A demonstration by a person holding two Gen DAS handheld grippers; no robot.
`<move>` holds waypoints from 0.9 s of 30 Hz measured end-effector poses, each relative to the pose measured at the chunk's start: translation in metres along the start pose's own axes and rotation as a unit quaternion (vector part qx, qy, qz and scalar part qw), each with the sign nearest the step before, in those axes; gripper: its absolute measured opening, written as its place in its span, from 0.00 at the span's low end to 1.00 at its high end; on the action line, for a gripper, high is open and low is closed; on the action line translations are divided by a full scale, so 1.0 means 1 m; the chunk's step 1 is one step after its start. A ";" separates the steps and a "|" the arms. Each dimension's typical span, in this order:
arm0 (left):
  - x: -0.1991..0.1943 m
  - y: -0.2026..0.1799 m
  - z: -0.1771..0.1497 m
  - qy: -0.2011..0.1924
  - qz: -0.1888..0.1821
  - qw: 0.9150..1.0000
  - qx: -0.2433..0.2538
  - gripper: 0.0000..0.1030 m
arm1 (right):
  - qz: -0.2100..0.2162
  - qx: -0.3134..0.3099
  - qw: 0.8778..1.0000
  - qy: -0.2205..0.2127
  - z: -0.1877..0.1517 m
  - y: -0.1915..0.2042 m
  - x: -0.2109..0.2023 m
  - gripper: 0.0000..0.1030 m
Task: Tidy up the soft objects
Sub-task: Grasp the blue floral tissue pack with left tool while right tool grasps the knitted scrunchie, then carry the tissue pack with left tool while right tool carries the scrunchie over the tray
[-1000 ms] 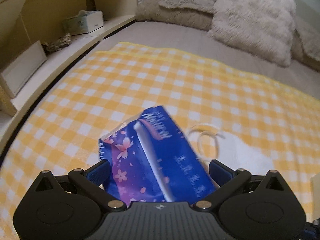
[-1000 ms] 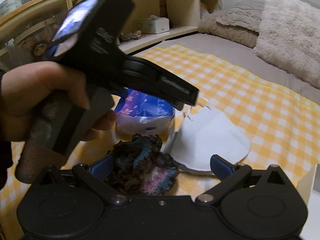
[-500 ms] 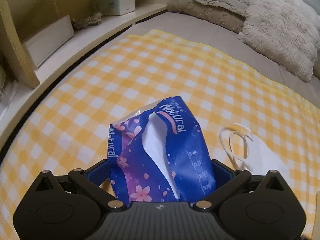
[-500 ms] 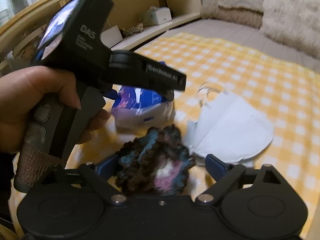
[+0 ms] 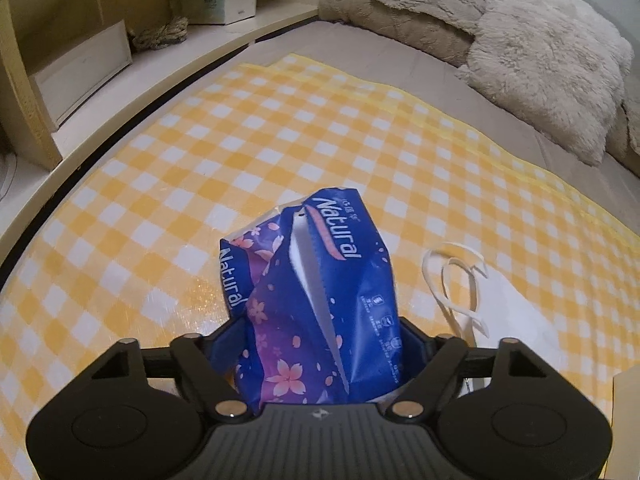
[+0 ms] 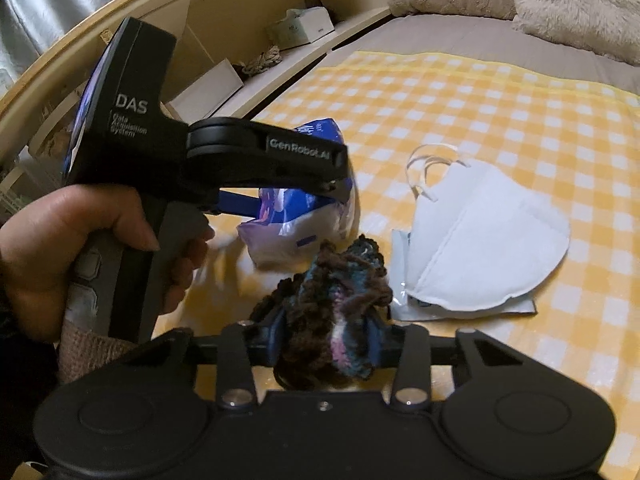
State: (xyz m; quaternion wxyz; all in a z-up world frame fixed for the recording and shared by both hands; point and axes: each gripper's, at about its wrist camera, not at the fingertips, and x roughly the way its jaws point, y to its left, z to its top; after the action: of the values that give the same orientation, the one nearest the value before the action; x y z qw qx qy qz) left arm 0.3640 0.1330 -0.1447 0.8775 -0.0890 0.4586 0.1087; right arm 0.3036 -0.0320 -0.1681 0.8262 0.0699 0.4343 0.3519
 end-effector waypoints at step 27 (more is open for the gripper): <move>-0.118 -0.011 -0.022 -0.086 -0.068 0.993 0.042 0.51 | -0.063 0.013 0.994 -0.089 0.003 0.002 -0.109 0.31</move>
State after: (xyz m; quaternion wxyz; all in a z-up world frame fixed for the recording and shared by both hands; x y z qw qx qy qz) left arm 0.2839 0.1041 -0.0596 0.9219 -0.0735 0.3786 0.0373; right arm 0.2635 -0.0997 -0.0923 0.8812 0.0838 0.3670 0.2858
